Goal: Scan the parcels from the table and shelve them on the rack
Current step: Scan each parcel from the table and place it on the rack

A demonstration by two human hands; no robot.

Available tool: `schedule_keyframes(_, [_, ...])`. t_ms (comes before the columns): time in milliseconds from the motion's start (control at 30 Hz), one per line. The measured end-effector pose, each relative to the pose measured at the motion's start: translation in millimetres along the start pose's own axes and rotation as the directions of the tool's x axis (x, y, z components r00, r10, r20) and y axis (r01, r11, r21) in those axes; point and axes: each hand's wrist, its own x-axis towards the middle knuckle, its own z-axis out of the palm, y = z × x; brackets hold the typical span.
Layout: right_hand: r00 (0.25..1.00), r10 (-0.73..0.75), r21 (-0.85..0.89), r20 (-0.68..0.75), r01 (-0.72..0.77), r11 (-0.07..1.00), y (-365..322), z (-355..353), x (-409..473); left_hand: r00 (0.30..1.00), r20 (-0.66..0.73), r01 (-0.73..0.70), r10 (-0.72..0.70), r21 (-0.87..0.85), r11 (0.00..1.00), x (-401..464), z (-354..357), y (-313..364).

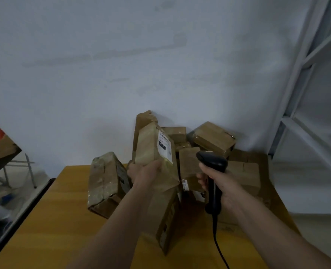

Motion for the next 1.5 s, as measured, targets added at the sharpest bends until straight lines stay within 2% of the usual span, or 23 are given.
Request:
schedule_keyframes(167, [0.997, -0.061, 0.082, -0.036, 0.064, 0.995, -3.5, 45.4, -16.8, 0.962, 0.271, 0.119, -0.038, -0.289, 0.95, -19.5, -47.6, -1.6])
schedule_keyframes(300, [0.988, -0.152, 0.072, 0.01, 0.151, 0.986, -7.3, 65.4, -27.5, 0.844, 0.536, 0.24, -0.013, -0.357, 0.903, -26.3, -76.5, -9.4])
schedule_keyframes(367, [0.983, -0.183, 0.034, 0.024, 0.182, 0.983, -7.8, 66.8, -37.2, 0.769, 0.64, 0.214, 0.005, -0.265, 0.94, -22.5, -85.6, -17.4])
schedule_keyframes(500, [0.96, -0.279, -0.08, 0.0, 0.278, 0.957, -2.7, 56.0, -56.0, 0.627, 0.779, 0.004, -0.014, 0.016, 1.0, -13.3, -93.4, -25.8])
schedule_keyframes(633, [0.932, -0.363, -0.146, -0.006, 0.358, 0.922, 6.2, 48.6, -75.2, 0.597, 0.801, -0.172, -0.041, 0.177, 0.969, -12.1, -92.2, -26.3])
schedule_keyframes(700, [0.927, -0.375, -0.177, 0.012, 0.371, 0.912, 10.8, 45.1, -84.8, 0.587, 0.807, -0.179, -0.066, 0.209, 0.961, -17.1, -91.9, -26.2])
schedule_keyframes(800, [0.925, -0.379, -0.201, 0.03, 0.377, 0.904, 15.2, 35.3, -99.2, 0.597, 0.797, -0.117, -0.096, 0.205, 0.972, -31.0, -92.7, -21.0])
schedule_keyframes(967, [0.915, -0.401, -0.237, 0.049, 0.401, 0.885, 12.9, 16.7, -125.4, 0.71, 0.701, -0.037, -0.062, 0.126, 0.991, -67.7, -83.6, -19.0])
schedule_keyframes(1167, [0.871, -0.487, -0.32, 0.066, 0.481, 0.816, 8.8, -3.6, -156.3, 0.789, 0.614, -0.009, 0.026, -0.031, 0.999, -111.0, -64.3, -16.8])
schedule_keyframes(1300, [0.855, -0.51, -0.362, 0.09, 0.505, 0.783, 12.6, -15.2, -179.1, 0.801, 0.595, -0.017, 0.061, -0.08, 0.997, -126.0, -58.0, -17.0])
schedule_keyframes(1500, [0.857, -0.495, -0.313, 0.14, 0.513, 0.799, 18.5, -29.8, -201.1, 0.816, 0.57, -0.042, 0.096, -0.108, 0.993, -138.8, -50.6, -21.0])
